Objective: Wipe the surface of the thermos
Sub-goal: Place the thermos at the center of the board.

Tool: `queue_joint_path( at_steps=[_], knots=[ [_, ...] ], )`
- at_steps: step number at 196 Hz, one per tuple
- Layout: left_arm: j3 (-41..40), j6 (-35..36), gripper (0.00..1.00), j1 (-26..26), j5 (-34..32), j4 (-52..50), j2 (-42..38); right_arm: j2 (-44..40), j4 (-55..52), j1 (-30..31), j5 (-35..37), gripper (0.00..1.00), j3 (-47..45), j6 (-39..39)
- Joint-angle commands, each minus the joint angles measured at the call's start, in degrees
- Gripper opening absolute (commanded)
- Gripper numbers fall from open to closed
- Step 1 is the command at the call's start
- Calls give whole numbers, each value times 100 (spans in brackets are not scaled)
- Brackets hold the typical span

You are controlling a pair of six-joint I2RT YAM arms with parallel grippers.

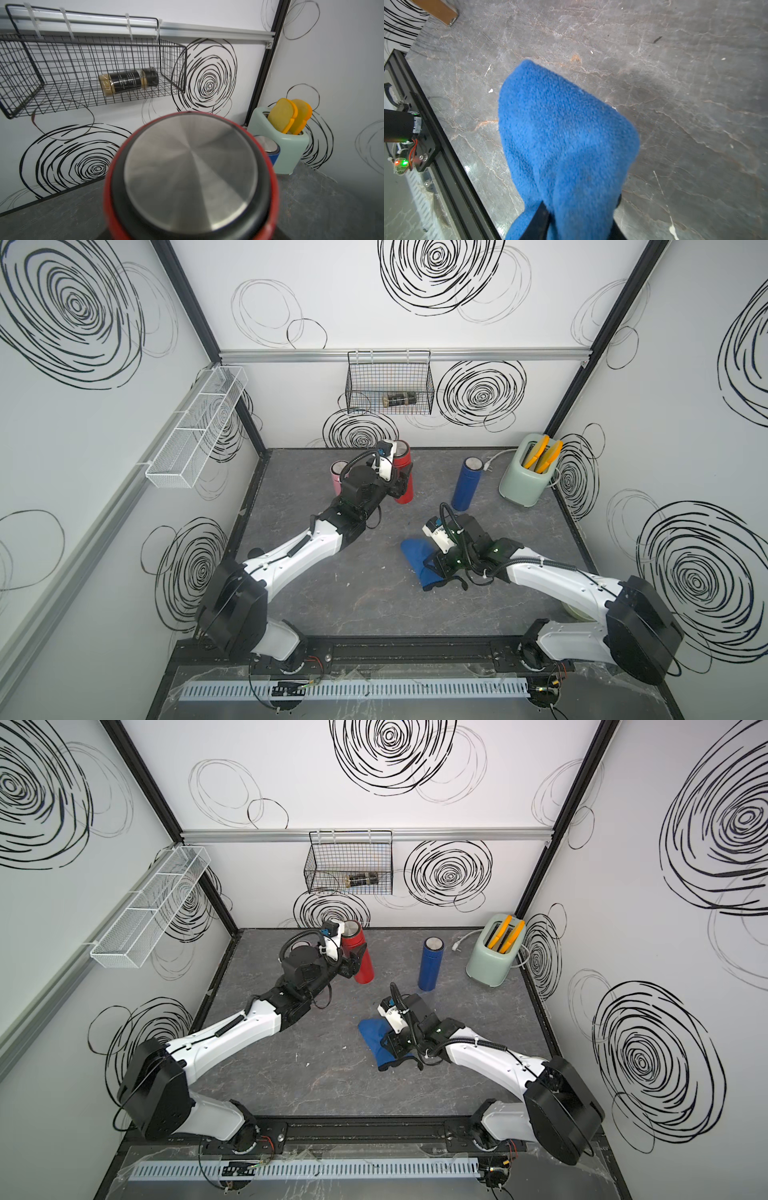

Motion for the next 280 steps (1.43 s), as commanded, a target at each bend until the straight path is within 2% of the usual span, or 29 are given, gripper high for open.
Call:
queue_joint_path(
  at_steps=[1,42,96,145,163,169,191,235,280],
  knots=[
    [236,343,0,76,-21,1141,159,110,137,93,77,32,-36,1],
    [324,353,0,190,-8,1459,713,170,49,129,68,32,-25,26],
    [667,184,0,503,198,1381,1441,286,-50,124,77,32,78,8],
    [789,51,0,543,290,1335,1784,544,-56,124,42,32,271,7],
    [836,17,2,548,282,1283,1852,576,-61,129,42,32,300,1],
    [850,8,9,548,273,1265,1873,588,-62,129,48,32,309,-8],
    [881,0,16,547,204,1210,1934,601,-81,128,59,32,326,-8],
    [892,-4,20,543,98,1181,2050,585,-68,118,59,32,296,-17],
    [890,30,29,535,-42,1155,2125,575,-68,103,64,32,274,-19]
  ],
)
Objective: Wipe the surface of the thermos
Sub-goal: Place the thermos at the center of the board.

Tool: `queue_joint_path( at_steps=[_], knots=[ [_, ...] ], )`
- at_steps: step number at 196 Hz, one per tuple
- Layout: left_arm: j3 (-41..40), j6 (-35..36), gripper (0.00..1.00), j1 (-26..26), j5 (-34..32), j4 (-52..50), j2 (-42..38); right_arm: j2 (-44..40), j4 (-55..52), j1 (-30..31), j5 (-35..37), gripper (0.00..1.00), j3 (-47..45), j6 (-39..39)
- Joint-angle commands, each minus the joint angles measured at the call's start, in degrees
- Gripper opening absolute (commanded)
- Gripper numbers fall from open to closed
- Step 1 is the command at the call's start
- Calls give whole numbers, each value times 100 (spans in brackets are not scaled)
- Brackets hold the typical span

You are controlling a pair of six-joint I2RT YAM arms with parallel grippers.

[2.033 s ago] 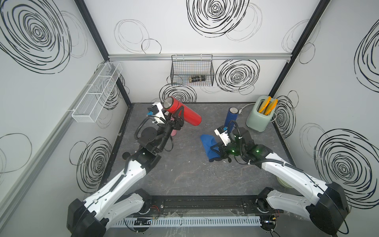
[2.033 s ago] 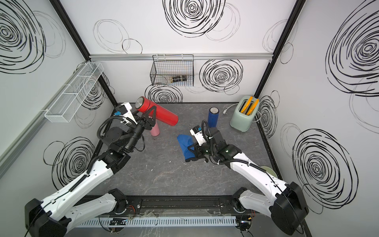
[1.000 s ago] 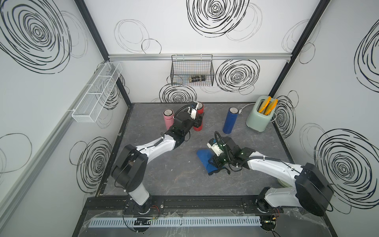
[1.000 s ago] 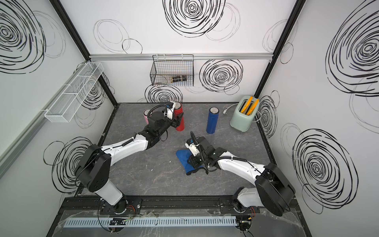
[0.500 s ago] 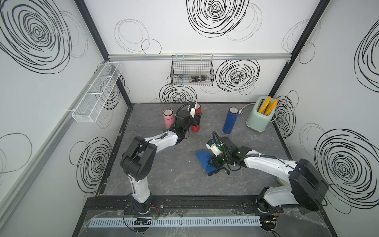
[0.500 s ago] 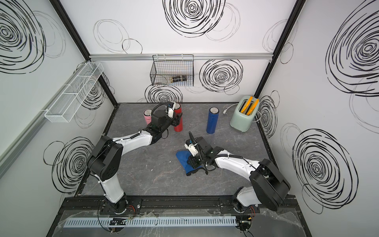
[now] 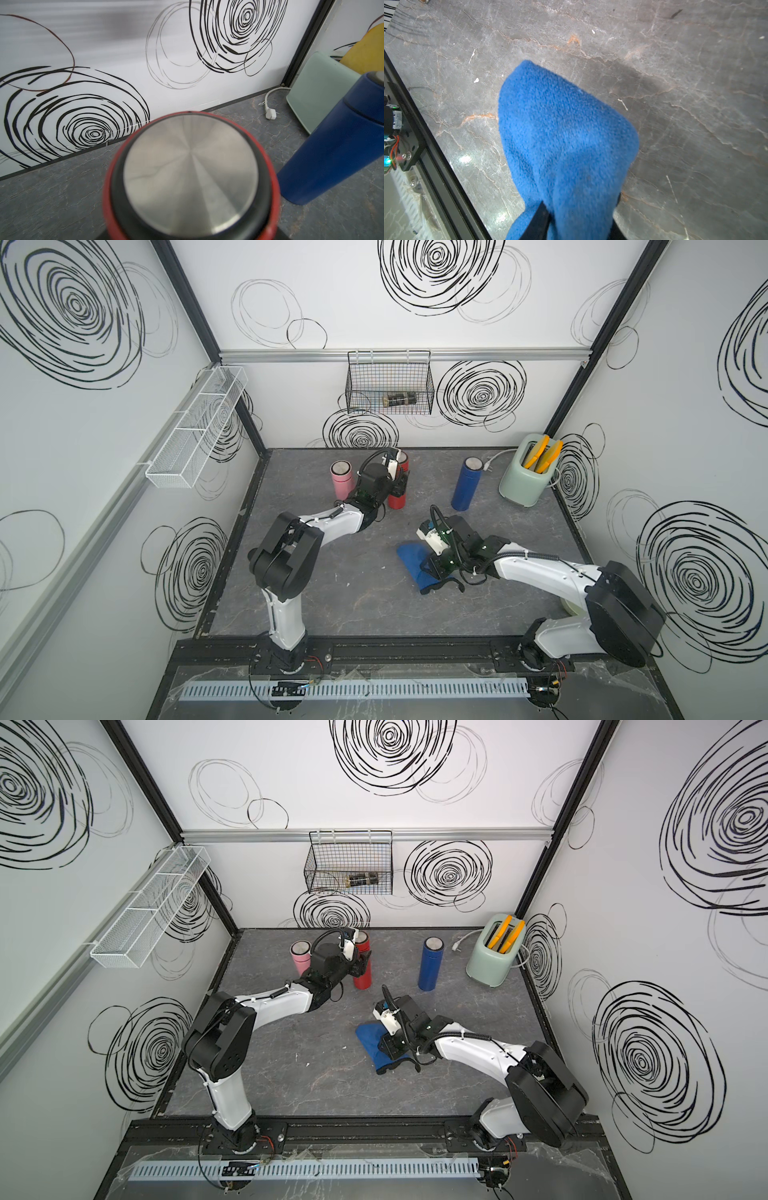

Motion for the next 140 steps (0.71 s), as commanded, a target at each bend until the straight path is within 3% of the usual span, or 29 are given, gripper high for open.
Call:
queue_joint_path(
  at_steps=[1,47,125,140],
  knots=[
    [256,-13,29,-1,-146,615,-1,28,-43,6,16,32,90,-39],
    [259,-42,40,-11,-202,597,70,28,-63,-3,22,32,108,-48],
    [187,-11,50,-62,-274,659,132,-7,-74,-2,40,32,82,-35],
    [169,-7,62,-73,-286,660,133,-7,-81,-2,40,32,81,-38]
  ],
)
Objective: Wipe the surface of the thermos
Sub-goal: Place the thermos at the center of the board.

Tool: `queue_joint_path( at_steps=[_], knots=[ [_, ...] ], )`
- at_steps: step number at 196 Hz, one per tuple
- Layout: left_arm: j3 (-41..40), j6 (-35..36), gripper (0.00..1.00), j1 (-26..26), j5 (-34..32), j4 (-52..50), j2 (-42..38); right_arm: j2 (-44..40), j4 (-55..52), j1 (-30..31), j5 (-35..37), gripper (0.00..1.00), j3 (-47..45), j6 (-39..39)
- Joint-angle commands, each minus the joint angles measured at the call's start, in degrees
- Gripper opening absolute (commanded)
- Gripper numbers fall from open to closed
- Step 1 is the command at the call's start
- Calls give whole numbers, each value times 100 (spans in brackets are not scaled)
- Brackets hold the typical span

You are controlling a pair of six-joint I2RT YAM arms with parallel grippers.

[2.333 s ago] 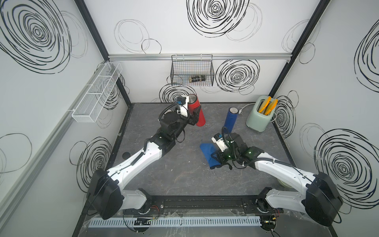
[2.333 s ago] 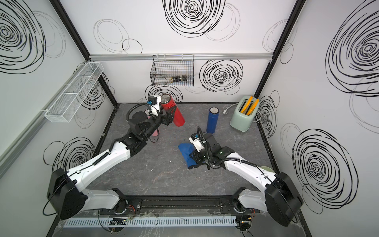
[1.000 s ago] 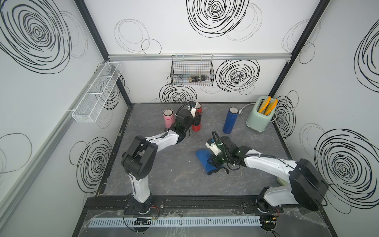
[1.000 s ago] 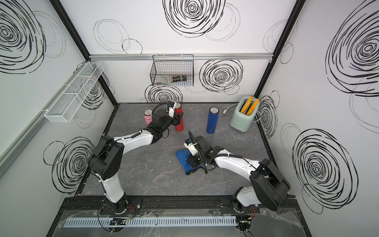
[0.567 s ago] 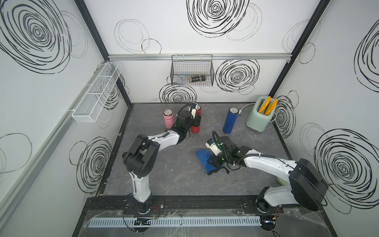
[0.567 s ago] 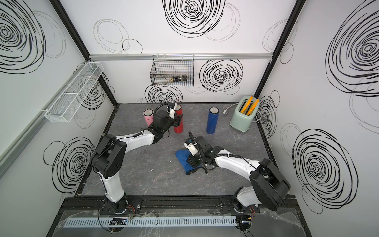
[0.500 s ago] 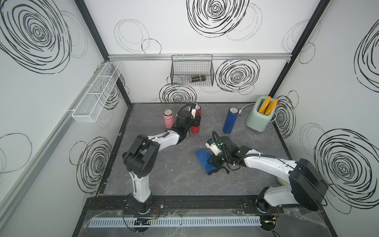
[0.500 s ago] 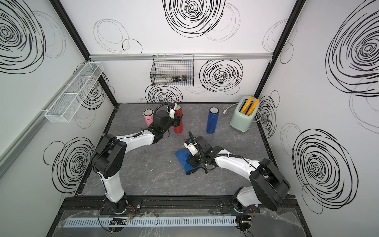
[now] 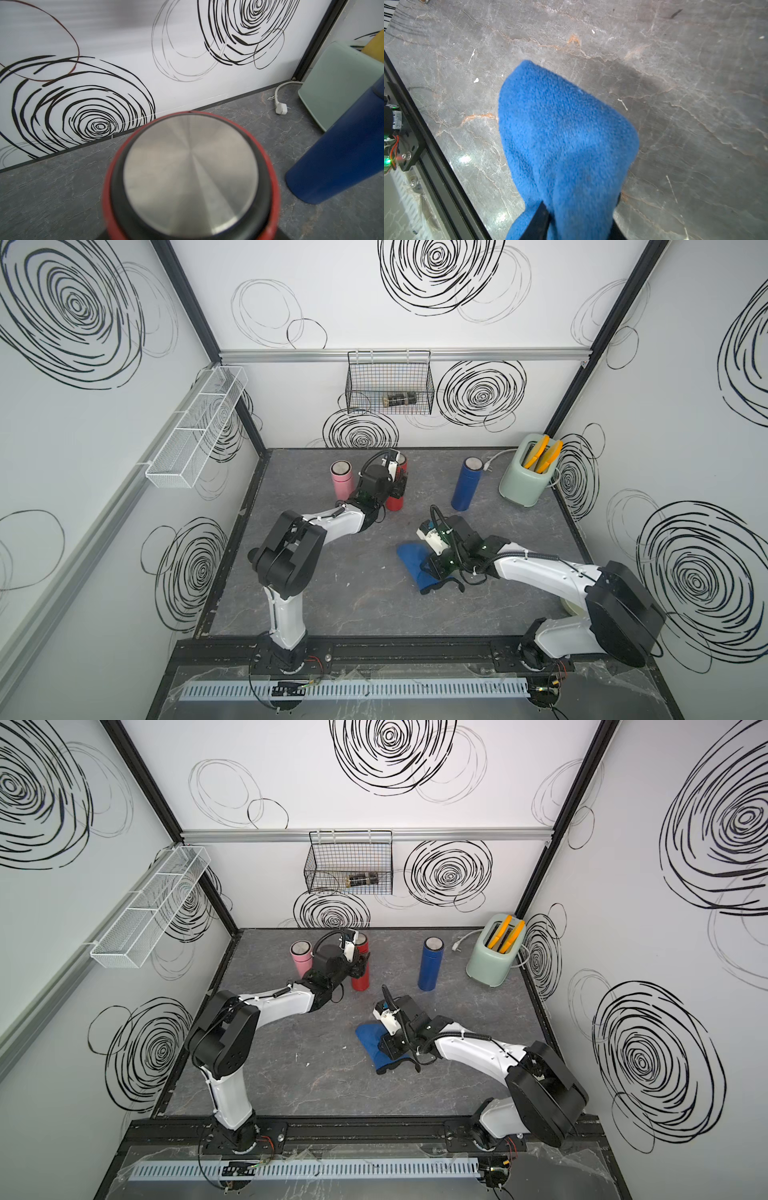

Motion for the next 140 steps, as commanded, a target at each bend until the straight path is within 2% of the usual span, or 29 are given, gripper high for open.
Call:
queue_joint_path(
  at_steps=[1,21,54,67,78,83,140],
  knots=[
    [169,-7,63,-47,-85,661,10,-7,-81,-2,35,32,81,-39],
    [120,-8,75,-69,-94,694,6,-33,-82,-2,44,32,73,-33],
    [50,-10,89,-97,-121,755,-12,-51,-86,-11,53,32,64,-38],
    [37,-7,92,-101,-141,775,-24,-58,-81,-12,53,32,64,-37],
    [21,-7,99,-100,-158,779,-33,-60,-81,-11,53,32,64,-38],
    [11,-7,96,-108,-165,781,-41,-68,-84,-9,53,32,64,-37],
    [-72,6,96,-181,-263,672,-265,-69,-73,-16,35,32,73,-37]
  ],
)
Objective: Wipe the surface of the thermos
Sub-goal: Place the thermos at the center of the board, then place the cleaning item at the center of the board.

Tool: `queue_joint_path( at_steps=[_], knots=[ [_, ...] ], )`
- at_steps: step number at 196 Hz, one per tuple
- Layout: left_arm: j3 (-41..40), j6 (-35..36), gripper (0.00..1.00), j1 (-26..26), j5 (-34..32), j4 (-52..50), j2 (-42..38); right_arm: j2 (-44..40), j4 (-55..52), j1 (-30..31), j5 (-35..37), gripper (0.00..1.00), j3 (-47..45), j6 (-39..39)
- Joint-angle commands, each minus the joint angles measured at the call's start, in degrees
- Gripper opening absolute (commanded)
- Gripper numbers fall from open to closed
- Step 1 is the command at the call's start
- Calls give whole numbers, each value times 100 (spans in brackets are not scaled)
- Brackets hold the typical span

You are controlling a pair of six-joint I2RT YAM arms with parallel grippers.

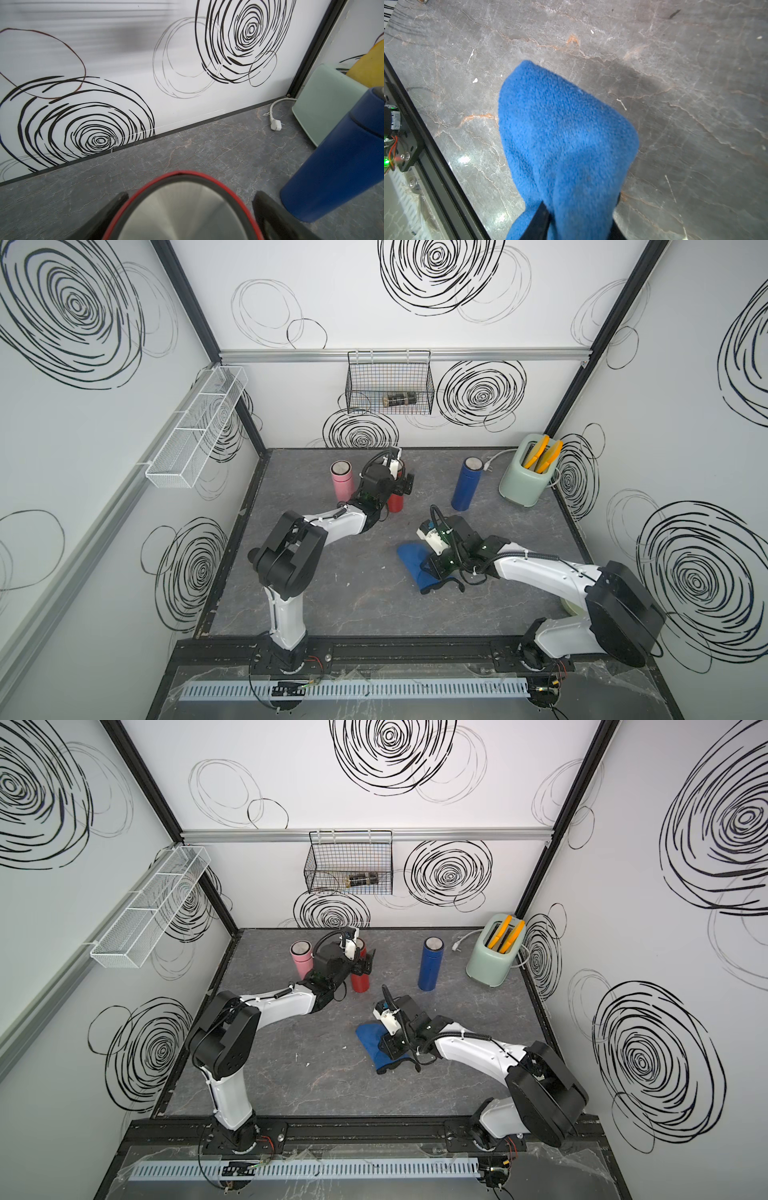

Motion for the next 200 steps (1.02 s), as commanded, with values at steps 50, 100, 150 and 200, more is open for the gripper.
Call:
queue_joint_path(
  at_steps=[50,100,150,200],
  knots=[
    [-135,80,96,-275,-303,-29,-716,-60,-33,-13,27,31,3,-43],
    [-33,272,96,-512,-500,-641,-1232,-139,-69,-24,143,28,-90,14],
    [253,496,96,-676,-619,-1049,-1437,-508,-187,-79,267,28,-226,51],
    [542,545,96,-786,-623,-1390,-1540,-621,-334,-253,484,33,-443,154]
  ],
)
